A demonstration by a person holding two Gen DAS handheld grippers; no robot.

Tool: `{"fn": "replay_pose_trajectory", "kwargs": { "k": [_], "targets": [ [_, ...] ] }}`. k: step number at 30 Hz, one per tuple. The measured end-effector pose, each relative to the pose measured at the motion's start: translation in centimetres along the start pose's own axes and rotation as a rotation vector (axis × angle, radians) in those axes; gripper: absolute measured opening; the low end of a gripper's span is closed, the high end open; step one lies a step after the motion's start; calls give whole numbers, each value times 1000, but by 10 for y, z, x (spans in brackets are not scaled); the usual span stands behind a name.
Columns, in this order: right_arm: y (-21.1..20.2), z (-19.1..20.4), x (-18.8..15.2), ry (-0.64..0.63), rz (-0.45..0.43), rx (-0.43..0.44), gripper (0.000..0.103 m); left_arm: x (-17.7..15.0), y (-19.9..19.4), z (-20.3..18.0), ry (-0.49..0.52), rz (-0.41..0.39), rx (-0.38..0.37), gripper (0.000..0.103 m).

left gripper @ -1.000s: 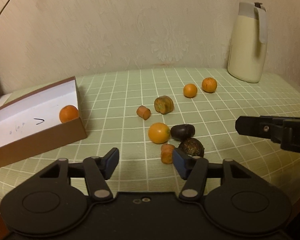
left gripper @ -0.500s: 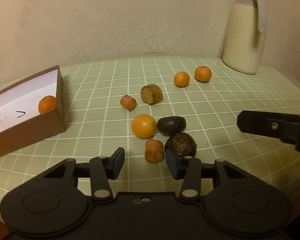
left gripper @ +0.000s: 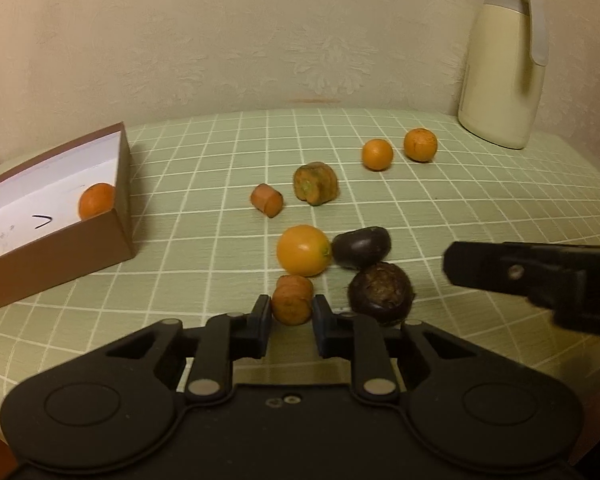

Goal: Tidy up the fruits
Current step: 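Grasp a small brown cylinder with the left tool while the right tool grasps a chestnut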

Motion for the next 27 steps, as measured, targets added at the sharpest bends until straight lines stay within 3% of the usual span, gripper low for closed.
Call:
{"fn": "replay_pose_trajectory", "kwargs": {
  "k": [13,27],
  "targets": [
    [45,21,-9,-36,73,-21,50,-4,-11,36,-66,-11,49,12],
    [64,33,-14,-106,82,-123,46,-6,-18,57,-115,-12,76,12]
  ]
}}
Point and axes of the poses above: each gripper's, at about its wrist camera, not at the fingertips, and y roughly the way its jaws point, z to its left, x to its top, the point moved 9 cm from there along y, roughly the way its jaws point, and after that the axes turned 6 degrees about z, right-handed, at the moved point
